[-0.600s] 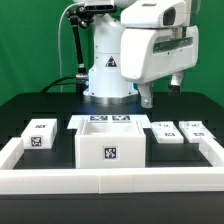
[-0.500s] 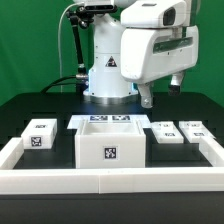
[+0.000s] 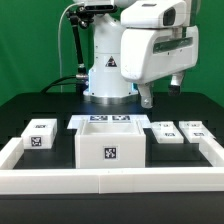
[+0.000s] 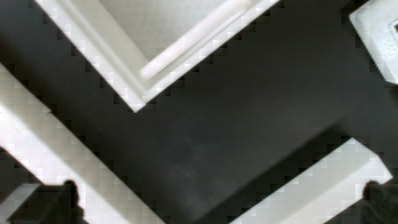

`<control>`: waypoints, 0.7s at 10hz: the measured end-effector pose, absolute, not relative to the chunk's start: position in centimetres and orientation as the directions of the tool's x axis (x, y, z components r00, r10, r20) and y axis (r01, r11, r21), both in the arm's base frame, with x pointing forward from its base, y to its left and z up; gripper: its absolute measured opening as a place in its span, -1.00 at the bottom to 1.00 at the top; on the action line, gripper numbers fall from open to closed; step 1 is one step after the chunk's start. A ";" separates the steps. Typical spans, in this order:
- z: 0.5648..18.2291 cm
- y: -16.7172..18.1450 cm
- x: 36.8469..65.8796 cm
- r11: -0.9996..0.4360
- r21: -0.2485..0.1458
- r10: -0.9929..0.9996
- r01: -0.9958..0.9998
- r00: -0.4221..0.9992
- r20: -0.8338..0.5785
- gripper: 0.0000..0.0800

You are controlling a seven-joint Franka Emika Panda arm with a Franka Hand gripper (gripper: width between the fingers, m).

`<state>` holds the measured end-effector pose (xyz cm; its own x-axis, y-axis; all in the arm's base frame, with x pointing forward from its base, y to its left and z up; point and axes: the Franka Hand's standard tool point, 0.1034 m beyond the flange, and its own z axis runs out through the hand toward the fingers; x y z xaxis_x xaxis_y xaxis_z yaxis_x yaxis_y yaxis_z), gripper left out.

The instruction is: Assemble cabinet

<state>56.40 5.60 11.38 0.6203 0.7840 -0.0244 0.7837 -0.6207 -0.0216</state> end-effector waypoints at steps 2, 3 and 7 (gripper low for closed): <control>11.4 5.6 56.4 -0.621 -0.022 0.784 0.784 0.620 -0.025 0.99; 11.3 5.6 56.3 -0.615 -0.022 0.789 0.789 0.614 -0.024 0.99; 9.9 3.3 52.8 -0.360 -0.044 0.933 0.932 0.359 -0.024 0.99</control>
Offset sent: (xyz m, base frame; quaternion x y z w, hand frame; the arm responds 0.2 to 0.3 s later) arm -0.0287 0.0030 -0.0052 0.0295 0.0237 -0.0700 0.9968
